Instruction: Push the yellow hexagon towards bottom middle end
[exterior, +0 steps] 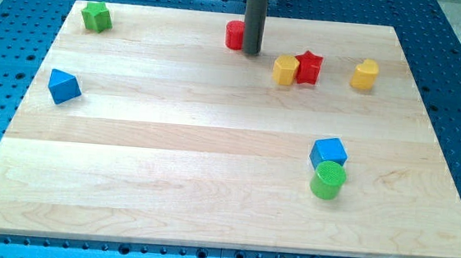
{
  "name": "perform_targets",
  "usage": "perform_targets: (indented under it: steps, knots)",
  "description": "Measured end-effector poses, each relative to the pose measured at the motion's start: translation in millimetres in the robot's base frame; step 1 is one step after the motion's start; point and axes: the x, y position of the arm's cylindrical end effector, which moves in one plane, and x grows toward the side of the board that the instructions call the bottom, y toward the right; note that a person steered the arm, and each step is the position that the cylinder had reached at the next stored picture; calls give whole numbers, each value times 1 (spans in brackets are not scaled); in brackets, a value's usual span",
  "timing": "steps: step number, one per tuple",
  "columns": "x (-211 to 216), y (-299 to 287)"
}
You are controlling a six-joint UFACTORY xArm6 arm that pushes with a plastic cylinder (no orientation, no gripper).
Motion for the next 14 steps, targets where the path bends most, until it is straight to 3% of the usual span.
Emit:
perform_targets:
  steps: [1, 3, 7, 9, 12, 14]
  knots:
    - [1, 4]
    - [72, 48]
    - [75, 100]
    - [122, 121]
    - [137, 137]
    - [142, 201]
